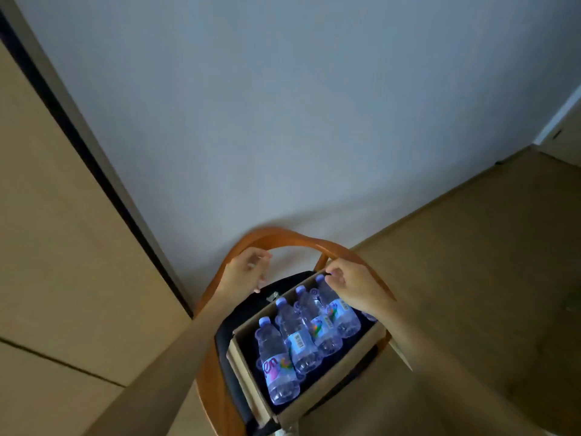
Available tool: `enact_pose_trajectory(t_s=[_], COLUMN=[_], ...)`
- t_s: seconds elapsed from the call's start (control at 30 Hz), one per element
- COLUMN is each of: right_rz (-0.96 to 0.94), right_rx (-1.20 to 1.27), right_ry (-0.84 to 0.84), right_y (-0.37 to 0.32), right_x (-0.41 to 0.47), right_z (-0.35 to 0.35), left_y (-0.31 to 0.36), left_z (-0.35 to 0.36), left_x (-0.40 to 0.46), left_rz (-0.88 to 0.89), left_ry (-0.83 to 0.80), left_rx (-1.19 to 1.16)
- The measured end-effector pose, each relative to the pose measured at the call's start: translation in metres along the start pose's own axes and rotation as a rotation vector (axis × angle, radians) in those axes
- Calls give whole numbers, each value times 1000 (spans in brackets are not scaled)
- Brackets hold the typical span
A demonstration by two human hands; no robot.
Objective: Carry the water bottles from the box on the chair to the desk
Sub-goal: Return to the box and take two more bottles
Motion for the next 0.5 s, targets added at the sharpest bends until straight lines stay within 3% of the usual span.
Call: enact_pose_trajectory(t_s=[0.23, 0.5], right_rz=[73, 161], right_rx=[-1, -2], right_ry=[-216, -433], right_y=[23, 54], right_x=[78, 124], right_z=[48, 95], left_y=[-100, -181], left_z=[7, 44], left_x=[39, 38], left_rz=[-314, -516], left_ry=[-76, -248], left_rx=[61, 298])
Point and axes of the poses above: each hand's wrist, its own x-axis towards the middle knuckle, its own z-axis out of the palm, y = z × x, the point moved 7 cm from there along x, towards the middle knuckle, and after that the axes turned 10 degrees about -y, right-handed, at the moved point
